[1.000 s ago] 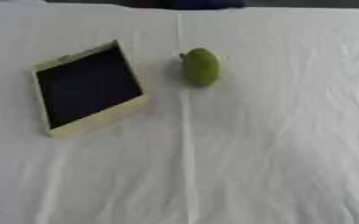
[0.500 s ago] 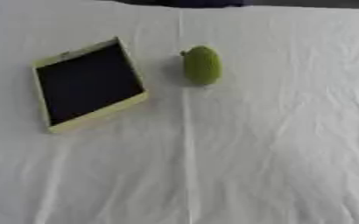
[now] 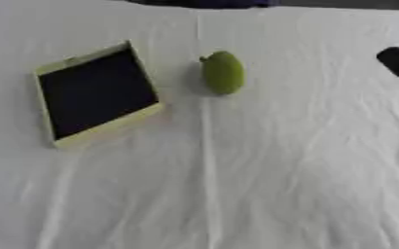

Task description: Pick up objects on the table and place them in the box.

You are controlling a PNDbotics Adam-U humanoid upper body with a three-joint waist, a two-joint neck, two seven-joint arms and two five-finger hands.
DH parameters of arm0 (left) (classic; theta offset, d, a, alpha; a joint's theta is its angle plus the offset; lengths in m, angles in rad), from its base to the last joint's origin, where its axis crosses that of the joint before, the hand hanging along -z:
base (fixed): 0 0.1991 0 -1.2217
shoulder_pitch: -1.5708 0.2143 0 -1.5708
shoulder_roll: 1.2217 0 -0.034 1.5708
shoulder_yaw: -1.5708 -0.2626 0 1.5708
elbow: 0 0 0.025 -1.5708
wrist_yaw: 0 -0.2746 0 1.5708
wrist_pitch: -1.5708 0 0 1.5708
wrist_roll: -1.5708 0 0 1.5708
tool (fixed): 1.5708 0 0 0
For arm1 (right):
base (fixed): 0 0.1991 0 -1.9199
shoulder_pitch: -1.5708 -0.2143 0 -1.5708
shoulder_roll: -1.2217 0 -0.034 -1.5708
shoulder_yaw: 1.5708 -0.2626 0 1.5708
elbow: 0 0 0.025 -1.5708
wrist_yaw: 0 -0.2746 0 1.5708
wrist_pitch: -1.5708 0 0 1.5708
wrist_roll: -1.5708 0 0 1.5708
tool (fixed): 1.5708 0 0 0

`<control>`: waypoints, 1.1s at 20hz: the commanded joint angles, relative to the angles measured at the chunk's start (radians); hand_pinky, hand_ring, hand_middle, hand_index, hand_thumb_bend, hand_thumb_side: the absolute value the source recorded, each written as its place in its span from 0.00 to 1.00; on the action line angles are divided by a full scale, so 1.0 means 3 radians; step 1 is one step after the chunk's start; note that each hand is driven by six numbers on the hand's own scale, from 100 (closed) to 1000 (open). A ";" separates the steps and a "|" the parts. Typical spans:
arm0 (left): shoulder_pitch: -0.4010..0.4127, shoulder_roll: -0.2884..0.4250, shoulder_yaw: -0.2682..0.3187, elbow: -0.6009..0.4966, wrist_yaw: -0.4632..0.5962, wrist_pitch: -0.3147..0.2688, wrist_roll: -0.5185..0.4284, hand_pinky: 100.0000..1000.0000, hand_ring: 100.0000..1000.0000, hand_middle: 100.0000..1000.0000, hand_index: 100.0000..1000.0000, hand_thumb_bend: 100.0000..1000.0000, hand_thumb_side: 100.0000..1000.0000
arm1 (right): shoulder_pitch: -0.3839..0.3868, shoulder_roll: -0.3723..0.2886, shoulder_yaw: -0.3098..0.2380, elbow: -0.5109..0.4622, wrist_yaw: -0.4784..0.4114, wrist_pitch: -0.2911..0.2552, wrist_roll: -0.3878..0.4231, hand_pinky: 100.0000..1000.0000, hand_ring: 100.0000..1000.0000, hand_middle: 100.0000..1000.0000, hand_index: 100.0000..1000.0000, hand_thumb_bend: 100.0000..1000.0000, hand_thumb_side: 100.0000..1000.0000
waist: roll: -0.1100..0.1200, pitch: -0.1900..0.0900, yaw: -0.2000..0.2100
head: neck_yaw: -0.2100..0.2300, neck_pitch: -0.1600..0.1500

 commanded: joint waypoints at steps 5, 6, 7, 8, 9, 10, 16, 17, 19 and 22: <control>-0.0046 0.0092 -0.0004 -0.0050 0.0025 -0.0002 -0.0029 0.73 0.71 0.56 0.69 0.08 0.50 | -0.0350 -0.0023 0.0172 -0.0043 -0.0005 0.0017 0.0324 0.79 0.83 0.83 0.89 0.26 0.51 | -0.0003 -0.0091 0.0008 | -0.0055 0.0037; -0.0047 0.0093 -0.0007 -0.0050 0.0026 -0.0002 -0.0033 0.73 0.71 0.56 0.69 0.08 0.50 | -0.0404 -0.0003 0.0204 -0.0043 -0.0013 0.0029 0.0377 0.79 0.83 0.84 0.89 0.27 0.51 | -0.0004 -0.0094 0.0009 | -0.0062 0.0039; -0.0048 0.0093 -0.0009 -0.0050 0.0027 -0.0002 -0.0036 0.73 0.71 0.56 0.69 0.08 0.50 | -0.0459 0.0020 0.0234 -0.0043 -0.0024 0.0047 0.0429 0.79 0.83 0.84 0.89 0.28 0.49 | -0.0005 -0.0096 0.0010 | -0.0070 0.0041; -0.0048 0.0093 -0.0010 -0.0050 0.0029 -0.0001 -0.0038 0.73 0.71 0.56 0.69 0.08 0.50 | -0.0518 0.0049 0.0263 -0.0043 -0.0038 0.0069 0.0480 0.79 0.83 0.84 0.89 0.29 0.48 | -0.0006 -0.0099 0.0011 | -0.0078 0.0044; -0.0048 0.0093 -0.0011 -0.0050 0.0030 0.0000 -0.0040 0.73 0.71 0.56 0.69 0.08 0.50 | -0.0574 0.0078 0.0288 -0.0043 -0.0054 0.0095 0.0528 0.80 0.83 0.84 0.90 0.30 0.46 | -0.0007 -0.0101 0.0011 | -0.0083 0.0047; -0.0048 0.0093 -0.0014 -0.0050 0.0031 0.0000 -0.0042 0.73 0.71 0.56 0.69 0.08 0.50 | -0.0633 0.0113 0.0316 -0.0043 -0.0078 0.0125 0.0580 0.80 0.83 0.84 0.90 0.30 0.45 | -0.0007 -0.0104 0.0013 | -0.0091 0.0052; -0.0051 0.0093 -0.0022 -0.0050 0.0037 0.0002 -0.0055 0.73 0.71 0.56 0.69 0.08 0.50 | -0.1003 0.0351 0.0496 0.0039 -0.0273 0.0331 0.0960 0.81 0.85 0.86 0.92 0.31 0.37 | -0.0013 -0.0120 0.0022 | -0.0107 0.0064; -0.0050 0.0094 -0.0023 -0.0050 0.0038 0.0002 -0.0056 0.73 0.71 0.56 0.69 0.08 0.50 | -0.1066 0.0394 0.0526 0.0088 -0.0297 0.0346 0.1022 0.81 0.85 0.86 0.92 0.31 0.36 | -0.0014 -0.0121 0.0022 | -0.0107 0.0065; -0.0052 0.0093 -0.0026 -0.0050 0.0040 0.0003 -0.0059 0.73 0.71 0.56 0.69 0.08 0.50 | -0.1196 0.0489 0.0588 0.0200 -0.0323 0.0359 0.1138 0.81 0.85 0.86 0.92 0.31 0.32 | -0.0019 -0.0124 0.0030 | -0.0110 0.0073; -0.0058 0.0091 -0.0030 -0.0050 0.0044 0.0003 -0.0064 0.73 0.71 0.56 0.69 0.08 0.50 | -0.1385 0.0646 0.0682 0.0402 -0.0333 0.0354 0.1278 0.82 0.85 0.86 0.93 0.32 0.29 | -0.0025 -0.0128 0.0038 | -0.0118 0.0082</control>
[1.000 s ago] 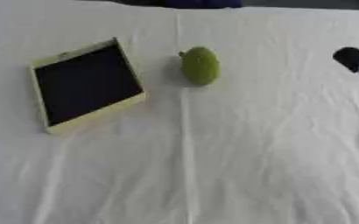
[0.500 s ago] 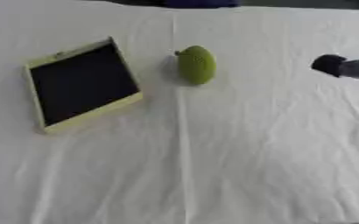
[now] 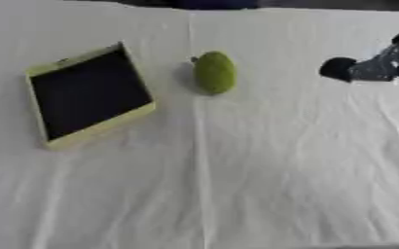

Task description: Pick up objects on the table and place them in the box.

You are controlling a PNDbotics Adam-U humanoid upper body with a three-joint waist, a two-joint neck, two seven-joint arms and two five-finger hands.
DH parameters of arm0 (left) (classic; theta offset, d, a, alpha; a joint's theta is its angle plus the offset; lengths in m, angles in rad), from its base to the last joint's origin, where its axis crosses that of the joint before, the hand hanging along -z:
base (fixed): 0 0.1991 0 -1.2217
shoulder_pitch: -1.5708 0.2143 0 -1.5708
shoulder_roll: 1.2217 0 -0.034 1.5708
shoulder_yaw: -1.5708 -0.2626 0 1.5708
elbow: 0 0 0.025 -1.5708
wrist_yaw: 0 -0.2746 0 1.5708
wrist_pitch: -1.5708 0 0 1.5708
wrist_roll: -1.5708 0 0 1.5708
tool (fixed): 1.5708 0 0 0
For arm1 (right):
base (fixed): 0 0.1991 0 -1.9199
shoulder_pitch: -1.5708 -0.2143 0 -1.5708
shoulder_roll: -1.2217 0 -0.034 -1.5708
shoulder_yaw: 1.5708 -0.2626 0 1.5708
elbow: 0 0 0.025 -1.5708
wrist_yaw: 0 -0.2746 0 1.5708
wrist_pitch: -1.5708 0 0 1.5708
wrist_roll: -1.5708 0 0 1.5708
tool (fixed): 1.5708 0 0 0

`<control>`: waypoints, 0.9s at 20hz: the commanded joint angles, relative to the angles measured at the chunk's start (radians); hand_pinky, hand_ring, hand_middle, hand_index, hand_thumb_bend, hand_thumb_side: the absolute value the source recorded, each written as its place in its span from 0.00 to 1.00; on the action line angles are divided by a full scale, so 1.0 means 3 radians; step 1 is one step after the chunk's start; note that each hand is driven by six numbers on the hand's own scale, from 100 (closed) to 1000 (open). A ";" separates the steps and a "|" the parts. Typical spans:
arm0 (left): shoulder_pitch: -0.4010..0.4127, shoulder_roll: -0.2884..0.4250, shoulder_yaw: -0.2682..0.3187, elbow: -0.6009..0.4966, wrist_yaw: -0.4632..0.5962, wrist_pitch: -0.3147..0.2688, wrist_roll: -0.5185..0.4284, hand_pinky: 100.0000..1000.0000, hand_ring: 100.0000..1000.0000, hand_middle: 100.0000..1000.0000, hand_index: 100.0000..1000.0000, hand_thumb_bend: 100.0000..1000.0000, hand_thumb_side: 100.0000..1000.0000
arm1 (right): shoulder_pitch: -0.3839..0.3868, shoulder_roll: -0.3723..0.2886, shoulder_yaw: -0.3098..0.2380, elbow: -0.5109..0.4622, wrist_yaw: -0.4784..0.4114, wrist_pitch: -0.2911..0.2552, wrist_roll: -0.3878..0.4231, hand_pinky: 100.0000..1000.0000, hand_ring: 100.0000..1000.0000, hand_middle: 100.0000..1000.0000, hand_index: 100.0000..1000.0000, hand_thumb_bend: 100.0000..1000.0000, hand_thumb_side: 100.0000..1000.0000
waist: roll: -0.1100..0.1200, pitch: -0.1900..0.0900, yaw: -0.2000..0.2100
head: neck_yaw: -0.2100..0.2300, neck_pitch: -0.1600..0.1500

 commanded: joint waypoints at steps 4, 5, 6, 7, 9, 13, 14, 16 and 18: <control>-0.0058 0.0086 -0.0002 -0.0050 0.0026 -0.0003 -0.0019 0.73 0.71 0.56 0.69 0.08 0.50 | -0.0337 0.0253 0.0151 0.0432 -0.0005 -0.0023 0.0260 0.82 0.86 0.87 0.93 0.32 0.28 | 0.0004 -0.0090 0.0014 | -0.0037 0.0028; -0.0059 0.0086 -0.0003 -0.0050 0.0025 -0.0003 -0.0021 0.73 0.71 0.56 0.69 0.08 0.50 | -0.0382 0.0302 0.0179 0.0506 0.0008 -0.0036 0.0295 0.82 0.86 0.87 0.93 0.32 0.28 | 0.0004 -0.0091 0.0017 | -0.0042 0.0026; -0.0060 0.0084 -0.0003 -0.0050 0.0027 -0.0003 -0.0022 0.73 0.71 0.56 0.69 0.08 0.50 | -0.0421 0.0348 0.0203 0.0578 0.0023 -0.0053 0.0325 0.82 0.86 0.87 0.94 0.32 0.28 | 0.0005 -0.0092 0.0020 | -0.0047 0.0024; -0.0061 0.0082 -0.0004 -0.0050 0.0028 -0.0002 -0.0022 0.73 0.71 0.56 0.69 0.08 0.50 | -0.0457 0.0394 0.0226 0.0651 0.0039 -0.0069 0.0352 0.82 0.86 0.87 0.94 0.32 0.27 | 0.0005 -0.0093 0.0024 | -0.0054 0.0021; -0.0065 0.0079 -0.0005 -0.0050 0.0031 -0.0003 -0.0023 0.73 0.71 0.56 0.69 0.08 0.50 | -0.0518 0.0479 0.0264 0.0795 0.0070 -0.0102 0.0393 0.82 0.86 0.87 0.94 0.32 0.27 | 0.0005 -0.0094 0.0030 | -0.0067 0.0015; -0.0072 0.0072 -0.0008 -0.0050 0.0034 -0.0001 -0.0026 0.73 0.71 0.56 0.69 0.08 0.50 | -0.0616 0.0631 0.0307 0.1048 0.0123 -0.0175 0.0440 0.82 0.86 0.87 0.94 0.32 0.26 | 0.0008 -0.0087 0.0039 | -0.0083 0.0004; -0.0074 0.0071 -0.0008 -0.0050 0.0035 -0.0001 -0.0027 0.73 0.71 0.56 0.69 0.08 0.50 | -0.0637 0.0665 0.0315 0.1106 0.0140 -0.0191 0.0446 0.83 0.86 0.87 0.94 0.32 0.26 | 0.0009 -0.0084 0.0041 | -0.0086 0.0001; -0.0080 0.0068 -0.0009 -0.0050 0.0037 -0.0001 -0.0027 0.73 0.71 0.56 0.69 0.07 0.50 | -0.0675 0.0734 0.0323 0.1225 0.0175 -0.0222 0.0455 0.83 0.86 0.87 0.94 0.31 0.25 | 0.0012 -0.0076 0.0045 | -0.0092 -0.0003; -0.0085 0.0065 -0.0009 -0.0050 0.0040 -0.0001 -0.0027 0.73 0.71 0.56 0.69 0.07 0.50 | -0.0703 0.0801 0.0324 0.1342 0.0208 -0.0247 0.0468 0.83 0.86 0.88 0.94 0.31 0.26 | 0.0016 -0.0067 0.0049 | -0.0094 -0.0018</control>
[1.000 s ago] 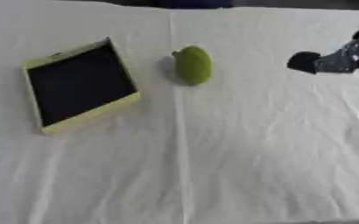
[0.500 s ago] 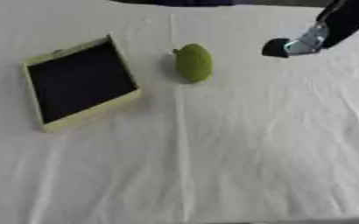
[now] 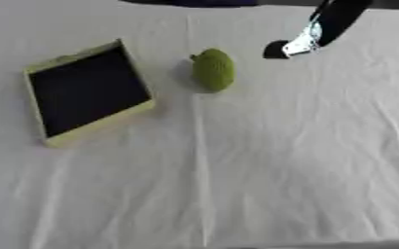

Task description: Pick up objects on the table and place them in the box.

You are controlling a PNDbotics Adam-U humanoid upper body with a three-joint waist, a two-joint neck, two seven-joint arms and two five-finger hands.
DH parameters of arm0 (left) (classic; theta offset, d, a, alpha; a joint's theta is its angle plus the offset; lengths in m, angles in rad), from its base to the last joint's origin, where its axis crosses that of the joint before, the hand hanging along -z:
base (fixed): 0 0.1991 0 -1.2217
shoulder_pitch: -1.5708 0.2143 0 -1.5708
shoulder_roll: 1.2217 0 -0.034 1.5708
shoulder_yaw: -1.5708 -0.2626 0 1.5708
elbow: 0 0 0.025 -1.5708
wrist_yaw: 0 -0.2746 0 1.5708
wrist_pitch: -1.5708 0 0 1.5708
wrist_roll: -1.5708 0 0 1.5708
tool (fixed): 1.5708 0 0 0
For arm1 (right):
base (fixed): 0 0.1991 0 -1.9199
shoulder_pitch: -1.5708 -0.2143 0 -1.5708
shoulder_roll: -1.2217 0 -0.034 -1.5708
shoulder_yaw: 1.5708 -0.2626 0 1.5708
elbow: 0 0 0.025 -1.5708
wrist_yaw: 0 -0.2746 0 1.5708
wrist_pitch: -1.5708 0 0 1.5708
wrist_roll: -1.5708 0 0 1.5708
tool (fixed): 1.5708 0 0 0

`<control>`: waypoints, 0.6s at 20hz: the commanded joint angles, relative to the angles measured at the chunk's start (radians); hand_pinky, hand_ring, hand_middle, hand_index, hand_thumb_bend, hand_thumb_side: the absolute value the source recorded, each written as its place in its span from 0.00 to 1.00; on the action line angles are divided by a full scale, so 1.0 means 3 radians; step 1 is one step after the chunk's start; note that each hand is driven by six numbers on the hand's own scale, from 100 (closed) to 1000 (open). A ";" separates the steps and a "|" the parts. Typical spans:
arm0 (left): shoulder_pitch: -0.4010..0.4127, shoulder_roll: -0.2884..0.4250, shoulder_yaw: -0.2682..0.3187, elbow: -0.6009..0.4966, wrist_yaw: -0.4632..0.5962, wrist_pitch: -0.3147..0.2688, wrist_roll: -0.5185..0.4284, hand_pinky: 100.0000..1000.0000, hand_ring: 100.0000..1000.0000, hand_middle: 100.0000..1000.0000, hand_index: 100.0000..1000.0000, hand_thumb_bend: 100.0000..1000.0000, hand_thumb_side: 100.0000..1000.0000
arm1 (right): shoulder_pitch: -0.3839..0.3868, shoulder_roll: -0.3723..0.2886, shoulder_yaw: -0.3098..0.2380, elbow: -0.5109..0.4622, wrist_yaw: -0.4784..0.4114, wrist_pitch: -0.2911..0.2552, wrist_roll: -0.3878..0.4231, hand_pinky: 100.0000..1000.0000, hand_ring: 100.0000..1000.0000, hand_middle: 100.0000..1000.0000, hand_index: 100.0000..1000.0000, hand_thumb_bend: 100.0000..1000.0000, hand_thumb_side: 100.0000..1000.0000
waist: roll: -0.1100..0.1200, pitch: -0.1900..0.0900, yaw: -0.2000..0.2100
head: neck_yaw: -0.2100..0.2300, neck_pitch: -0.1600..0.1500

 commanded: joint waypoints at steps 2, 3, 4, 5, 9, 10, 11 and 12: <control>-0.0064 0.0062 0.0002 -0.0050 0.0019 -0.0004 -0.0011 0.73 0.71 0.56 0.68 0.07 0.50 | -0.0109 0.0077 -0.0032 0.0229 0.0086 -0.0067 0.0028 0.83 0.87 0.88 0.95 0.30 0.26 | 0.0019 -0.0046 0.0010 | -0.0010 -0.0070; -0.0068 0.0060 0.0001 -0.0050 0.0020 -0.0005 -0.0011 0.73 0.71 0.56 0.68 0.07 0.50 | -0.0119 0.0108 -0.0036 0.0284 0.0102 -0.0081 0.0030 0.83 0.87 0.88 0.95 0.30 0.26 | 0.0021 -0.0040 0.0012 | -0.0010 -0.0087; -0.0072 0.0057 0.0001 -0.0050 0.0021 -0.0005 -0.0011 0.73 0.71 0.56 0.68 0.07 0.50 | -0.0127 0.0137 -0.0040 0.0336 0.0118 -0.0096 0.0030 0.83 0.87 0.88 0.95 0.30 0.25 | 0.0022 -0.0036 0.0015 | -0.0011 -0.0103; -0.0075 0.0055 0.0000 -0.0050 0.0022 -0.0005 -0.0012 0.73 0.71 0.56 0.68 0.07 0.50 | -0.0135 0.0170 -0.0042 0.0395 0.0136 -0.0113 0.0029 0.83 0.87 0.88 0.95 0.30 0.26 | 0.0023 -0.0032 0.0018 | -0.0014 -0.0120; -0.0086 0.0044 -0.0001 -0.0050 0.0026 -0.0002 -0.0013 0.73 0.71 0.56 0.68 0.07 0.51 | -0.0152 0.0284 -0.0043 0.0592 0.0180 -0.0191 0.0042 0.84 0.87 0.88 0.95 0.29 0.26 | 0.0026 -0.0016 0.0033 | -0.0038 -0.0160; -0.0089 0.0043 -0.0002 -0.0050 0.0027 -0.0002 -0.0013 0.73 0.71 0.56 0.68 0.07 0.51 | -0.0156 0.0309 -0.0045 0.0638 0.0185 -0.0212 0.0049 0.84 0.87 0.88 0.95 0.29 0.26 | 0.0026 -0.0013 0.0037 | -0.0043 -0.0163; -0.0093 0.0041 -0.0002 -0.0050 0.0028 -0.0001 -0.0015 0.73 0.71 0.56 0.68 0.07 0.51 | -0.0160 0.0335 -0.0048 0.0686 0.0192 -0.0233 0.0060 0.84 0.87 0.88 0.95 0.29 0.26 | 0.0027 -0.0009 0.0043 | -0.0048 -0.0163; -0.0097 0.0040 -0.0002 -0.0050 0.0029 -0.0001 -0.0016 0.73 0.71 0.56 0.68 0.07 0.51 | -0.0163 0.0357 -0.0050 0.0728 0.0199 -0.0255 0.0071 0.84 0.87 0.89 0.95 0.29 0.27 | 0.0027 -0.0005 0.0047 | -0.0053 -0.0163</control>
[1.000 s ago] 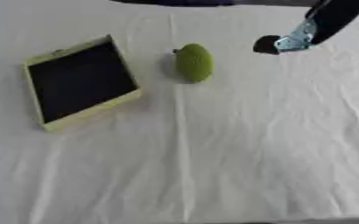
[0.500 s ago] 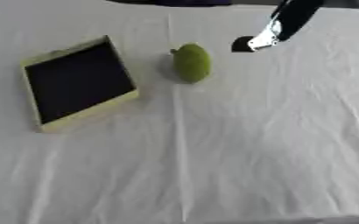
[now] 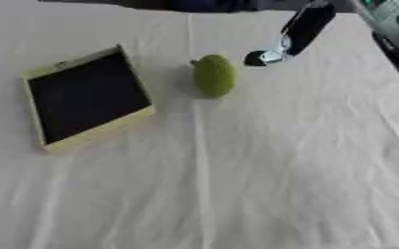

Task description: Pick up objects on the table and place them in the box.

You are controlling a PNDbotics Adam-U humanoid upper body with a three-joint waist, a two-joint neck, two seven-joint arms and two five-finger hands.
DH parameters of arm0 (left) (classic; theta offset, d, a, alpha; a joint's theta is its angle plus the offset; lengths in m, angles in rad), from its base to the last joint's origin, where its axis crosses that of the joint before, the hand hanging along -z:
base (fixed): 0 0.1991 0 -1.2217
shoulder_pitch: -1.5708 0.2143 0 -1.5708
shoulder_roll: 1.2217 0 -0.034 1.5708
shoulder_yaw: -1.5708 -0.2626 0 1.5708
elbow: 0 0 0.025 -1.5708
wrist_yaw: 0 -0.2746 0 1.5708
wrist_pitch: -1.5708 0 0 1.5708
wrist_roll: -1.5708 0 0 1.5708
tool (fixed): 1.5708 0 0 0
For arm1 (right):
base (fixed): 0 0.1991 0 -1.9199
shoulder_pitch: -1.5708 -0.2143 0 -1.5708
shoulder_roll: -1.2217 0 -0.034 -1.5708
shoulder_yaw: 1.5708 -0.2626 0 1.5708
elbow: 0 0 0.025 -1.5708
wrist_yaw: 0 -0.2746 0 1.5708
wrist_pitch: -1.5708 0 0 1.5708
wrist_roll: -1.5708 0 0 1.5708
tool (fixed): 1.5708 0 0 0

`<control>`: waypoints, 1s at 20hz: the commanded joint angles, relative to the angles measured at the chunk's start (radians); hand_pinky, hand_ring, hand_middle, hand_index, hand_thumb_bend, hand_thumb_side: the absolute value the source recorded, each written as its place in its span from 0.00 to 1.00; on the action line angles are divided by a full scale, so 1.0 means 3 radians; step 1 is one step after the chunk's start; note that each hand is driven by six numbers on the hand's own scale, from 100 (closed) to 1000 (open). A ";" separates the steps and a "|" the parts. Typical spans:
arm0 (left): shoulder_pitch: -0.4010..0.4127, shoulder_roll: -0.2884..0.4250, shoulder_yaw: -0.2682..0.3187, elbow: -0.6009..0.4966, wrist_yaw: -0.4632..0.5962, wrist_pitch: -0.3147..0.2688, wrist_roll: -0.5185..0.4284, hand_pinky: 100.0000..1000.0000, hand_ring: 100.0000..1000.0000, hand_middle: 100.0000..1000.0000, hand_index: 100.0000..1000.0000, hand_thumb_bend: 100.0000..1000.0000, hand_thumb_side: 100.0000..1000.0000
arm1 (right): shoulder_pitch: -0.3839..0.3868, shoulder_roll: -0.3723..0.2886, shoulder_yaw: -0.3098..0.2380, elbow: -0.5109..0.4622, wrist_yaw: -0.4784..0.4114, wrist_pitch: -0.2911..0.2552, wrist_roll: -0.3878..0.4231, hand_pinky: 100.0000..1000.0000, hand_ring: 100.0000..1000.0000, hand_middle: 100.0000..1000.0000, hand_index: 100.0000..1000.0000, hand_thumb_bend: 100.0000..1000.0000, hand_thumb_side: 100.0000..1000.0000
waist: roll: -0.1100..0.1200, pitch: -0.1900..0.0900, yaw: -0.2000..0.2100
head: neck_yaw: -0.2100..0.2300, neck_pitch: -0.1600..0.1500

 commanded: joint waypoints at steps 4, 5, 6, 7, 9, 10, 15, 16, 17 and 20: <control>-0.0073 0.0036 0.0015 -0.0050 0.0009 -0.0002 -0.0012 0.73 0.71 0.56 0.68 0.06 0.49 | -0.0074 0.0070 -0.0055 0.0212 0.0054 -0.0135 0.0067 0.85 0.87 0.89 0.94 0.28 0.27 | 0.0019 -0.0049 0.0018 | -0.0039 -0.0042; -0.0076 0.0032 0.0014 -0.0050 0.0011 -0.0001 -0.0012 0.73 0.71 0.56 0.68 0.07 0.51 | -0.0069 0.0092 -0.0058 0.0245 0.0057 -0.0146 0.0078 0.85 0.87 0.89 0.94 0.28 0.27 | 0.0018 -0.0045 0.0022 | -0.0046 -0.0041; -0.0079 0.0029 0.0013 -0.0050 0.0013 -0.0001 -0.0013 0.73 0.71 0.56 0.68 0.07 0.51 | -0.0066 0.0114 -0.0060 0.0277 0.0059 -0.0157 0.0088 0.85 0.88 0.88 0.94 0.28 0.27 | 0.0018 -0.0041 0.0025 | -0.0051 -0.0040; -0.0081 0.0025 0.0012 -0.0050 0.0014 0.0000 -0.0014 0.73 0.71 0.56 0.68 0.07 0.51 | -0.0062 0.0137 -0.0063 0.0309 0.0057 -0.0166 0.0098 0.85 0.88 0.88 0.94 0.27 0.28 | 0.0018 -0.0037 0.0029 | -0.0054 -0.0039; -0.0086 0.0020 0.0011 -0.0050 0.0017 0.0003 -0.0015 0.73 0.71 0.56 0.68 0.06 0.51 | -0.0062 0.0180 -0.0072 0.0360 0.0063 -0.0182 0.0109 0.85 0.88 0.88 0.94 0.27 0.27 | 0.0020 -0.0029 0.0037 | -0.0063 -0.0039; -0.0089 0.0017 0.0011 -0.0050 0.0018 0.0003 -0.0015 0.73 0.71 0.56 0.68 0.06 0.51 | -0.0063 0.0202 -0.0076 0.0385 0.0068 -0.0191 0.0109 0.85 0.88 0.88 0.94 0.27 0.27 | 0.0022 -0.0026 0.0042 | -0.0067 -0.0040; -0.0089 0.0005 0.0010 -0.0050 0.0023 0.0005 -0.0014 0.73 0.71 0.56 0.68 0.06 0.52 | -0.0056 0.0273 -0.0107 0.0532 0.0263 -0.0250 0.0056 0.85 0.88 0.89 0.94 0.30 0.26 | 0.0022 -0.0015 0.0056 | -0.0087 -0.0037; -0.0088 0.0003 0.0009 -0.0050 0.0024 0.0007 -0.0014 0.73 0.71 0.56 0.68 0.06 0.52 | -0.0052 0.0284 -0.0117 0.0567 0.0310 -0.0265 0.0039 0.85 0.88 0.89 0.94 0.30 0.26 | 0.0020 -0.0013 0.0057 | -0.0091 -0.0036; -0.0089 0.0001 0.0009 -0.0050 0.0024 0.0007 -0.0014 0.73 0.71 0.56 0.68 0.06 0.52 | -0.0047 0.0295 -0.0129 0.0607 0.0357 -0.0277 0.0023 0.85 0.88 0.89 0.94 0.31 0.26 | 0.0019 -0.0012 0.0058 | -0.0093 -0.0035; -0.0091 -0.0002 0.0008 -0.0050 0.0025 0.0007 -0.0015 0.73 0.71 0.56 0.68 0.06 0.52 | -0.0040 0.0328 -0.0161 0.0712 0.0486 -0.0323 -0.0022 0.85 0.88 0.89 0.94 0.32 0.25 | 0.0020 -0.0005 0.0063 | -0.0097 -0.0036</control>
